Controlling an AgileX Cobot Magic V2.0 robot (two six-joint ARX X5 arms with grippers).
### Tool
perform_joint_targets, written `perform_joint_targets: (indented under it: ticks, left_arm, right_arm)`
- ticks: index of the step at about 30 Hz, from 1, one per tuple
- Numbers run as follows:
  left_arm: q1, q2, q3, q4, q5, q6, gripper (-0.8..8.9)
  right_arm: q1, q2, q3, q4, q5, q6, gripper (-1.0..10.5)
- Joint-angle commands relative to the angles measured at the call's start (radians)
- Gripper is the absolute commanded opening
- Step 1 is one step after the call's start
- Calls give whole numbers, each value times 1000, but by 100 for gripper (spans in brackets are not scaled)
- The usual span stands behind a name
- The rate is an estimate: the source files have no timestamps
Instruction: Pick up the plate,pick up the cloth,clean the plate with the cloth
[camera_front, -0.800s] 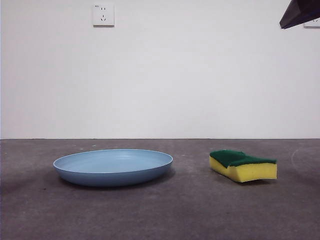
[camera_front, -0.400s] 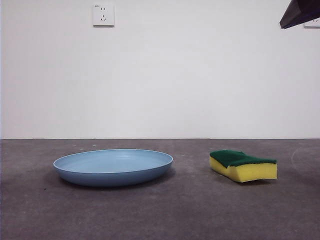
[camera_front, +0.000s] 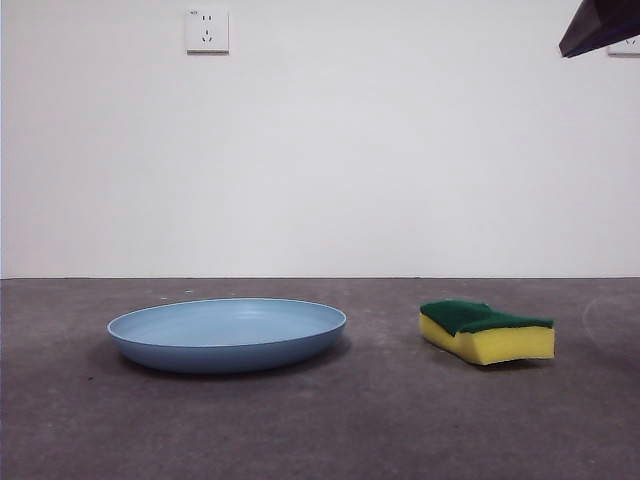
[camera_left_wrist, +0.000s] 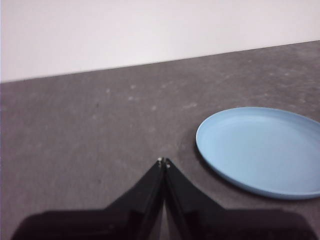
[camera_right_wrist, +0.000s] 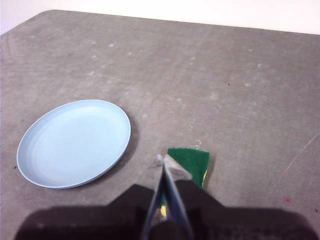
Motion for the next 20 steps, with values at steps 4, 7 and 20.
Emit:
perform_joint_targets:
  ticks: [4, 7, 20]
  left_arm:
    - [33, -3, -16, -30, -3, -45, -1]
    - [36, -3, -16, -26, -6, -53, -1]
    - [36, -3, -16, -26, -6, -53, -1]
  right_arm:
    - [1, -2, -7, 6, 3, 6, 2]
    - [1, -2, -7, 6, 3, 6, 2]
    - [1, -2, -7, 6, 3, 6, 2]
